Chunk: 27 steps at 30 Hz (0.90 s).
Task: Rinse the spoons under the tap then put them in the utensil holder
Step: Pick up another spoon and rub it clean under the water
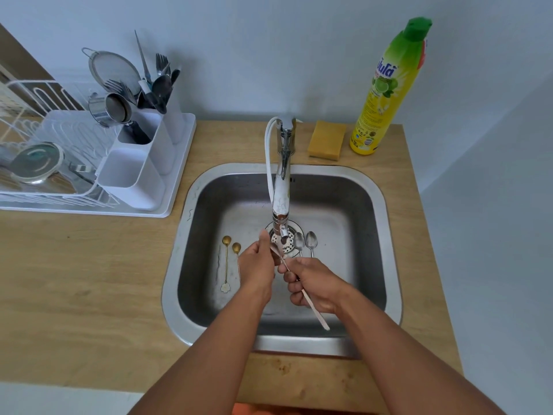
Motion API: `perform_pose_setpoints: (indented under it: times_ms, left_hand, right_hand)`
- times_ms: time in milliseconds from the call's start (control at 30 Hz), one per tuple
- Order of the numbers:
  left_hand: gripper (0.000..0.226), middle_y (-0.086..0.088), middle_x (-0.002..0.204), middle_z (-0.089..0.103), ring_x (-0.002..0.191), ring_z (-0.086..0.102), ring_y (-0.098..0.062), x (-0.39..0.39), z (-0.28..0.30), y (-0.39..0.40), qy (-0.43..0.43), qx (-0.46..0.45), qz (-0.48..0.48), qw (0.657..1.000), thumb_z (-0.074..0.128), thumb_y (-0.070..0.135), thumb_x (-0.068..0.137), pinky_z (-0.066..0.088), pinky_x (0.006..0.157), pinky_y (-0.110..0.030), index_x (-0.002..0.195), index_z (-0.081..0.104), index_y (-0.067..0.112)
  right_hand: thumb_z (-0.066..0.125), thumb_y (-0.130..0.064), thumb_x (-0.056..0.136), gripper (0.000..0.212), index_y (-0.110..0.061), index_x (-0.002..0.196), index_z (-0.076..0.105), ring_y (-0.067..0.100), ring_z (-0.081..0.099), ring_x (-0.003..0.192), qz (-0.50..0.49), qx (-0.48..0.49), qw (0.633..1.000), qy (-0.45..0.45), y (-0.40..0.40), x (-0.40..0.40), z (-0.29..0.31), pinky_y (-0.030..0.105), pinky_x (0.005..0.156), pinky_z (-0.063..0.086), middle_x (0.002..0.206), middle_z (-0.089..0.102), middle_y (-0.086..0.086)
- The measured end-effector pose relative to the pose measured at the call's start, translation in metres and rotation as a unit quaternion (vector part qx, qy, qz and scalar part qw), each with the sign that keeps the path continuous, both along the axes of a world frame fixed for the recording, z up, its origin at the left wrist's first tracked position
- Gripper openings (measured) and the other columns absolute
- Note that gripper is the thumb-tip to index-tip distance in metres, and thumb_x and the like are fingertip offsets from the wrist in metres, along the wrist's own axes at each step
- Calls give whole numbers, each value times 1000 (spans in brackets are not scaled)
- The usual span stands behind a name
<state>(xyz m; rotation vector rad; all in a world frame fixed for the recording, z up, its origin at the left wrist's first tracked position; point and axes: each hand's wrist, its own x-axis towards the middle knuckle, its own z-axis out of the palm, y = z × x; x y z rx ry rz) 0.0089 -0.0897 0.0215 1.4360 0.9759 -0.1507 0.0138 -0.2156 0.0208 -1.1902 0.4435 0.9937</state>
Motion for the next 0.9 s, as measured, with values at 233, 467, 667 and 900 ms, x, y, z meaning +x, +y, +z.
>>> perform_pose_setpoints:
  times_ms: [233, 467, 667, 900]
  left_hand:
    - [38, 9, 90, 82, 96, 74, -18, -13, 5, 11, 22, -20, -96, 995, 50, 53, 106, 50, 72, -35, 103, 76, 26]
    - [34, 21, 85, 81, 84, 75, 0, -40, 7, 9, -3, 15, -175, 985, 51, 51, 107, 58, 84, -30, 95, 77, 33]
    - [22, 13, 83, 82, 72, 70, 4, -48, 8, 4, -25, 29, -230, 972, 63, 30, 105, 52, 72, -18, 95, 81, 24]
    - [15, 13, 80, 80, 79, 71, 1, -61, 10, 27, -5, 89, -231, 969, 67, 34, 102, 46, 70, -19, 94, 78, 28]
  right_hand:
    - [48, -25, 110, 25, -8, 104, 66, 10, 52, 54, -33, -21, 998, -45, 6, 9, 1, 25, 50, 45, 68, 65, 1]
    - [59, -20, 101, 15, -13, 97, 71, 17, 75, 83, -39, -145, 973, -173, 18, 16, -1, 41, 79, 62, 88, 81, 1]
    - [60, -22, 101, 12, -18, 91, 64, 15, 70, 64, -38, -128, 982, -132, 22, 19, 3, 22, 44, 42, 95, 82, -5]
    - [73, -16, 91, 13, -19, 78, 74, 6, 64, 66, -107, -162, 974, -121, 16, 32, 8, 9, 42, 38, 68, 76, -8]
